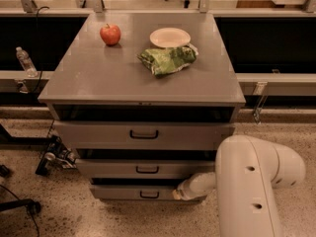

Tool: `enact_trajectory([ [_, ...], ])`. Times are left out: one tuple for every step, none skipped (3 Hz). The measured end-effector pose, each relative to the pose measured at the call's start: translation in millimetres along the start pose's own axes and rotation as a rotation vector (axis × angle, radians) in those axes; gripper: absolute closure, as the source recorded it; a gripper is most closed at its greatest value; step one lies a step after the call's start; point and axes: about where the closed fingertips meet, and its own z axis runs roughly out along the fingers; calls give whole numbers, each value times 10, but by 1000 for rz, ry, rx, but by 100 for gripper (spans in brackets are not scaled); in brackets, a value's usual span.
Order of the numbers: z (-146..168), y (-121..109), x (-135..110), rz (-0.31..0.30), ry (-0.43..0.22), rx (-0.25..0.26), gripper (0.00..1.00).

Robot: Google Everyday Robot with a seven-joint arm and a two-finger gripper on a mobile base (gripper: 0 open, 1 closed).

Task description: Close bottom drawer

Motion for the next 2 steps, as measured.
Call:
enact_trajectory([
  [-51,-73,105,24,23,24,100],
  [-245,-357,361,123,45,94,100],
])
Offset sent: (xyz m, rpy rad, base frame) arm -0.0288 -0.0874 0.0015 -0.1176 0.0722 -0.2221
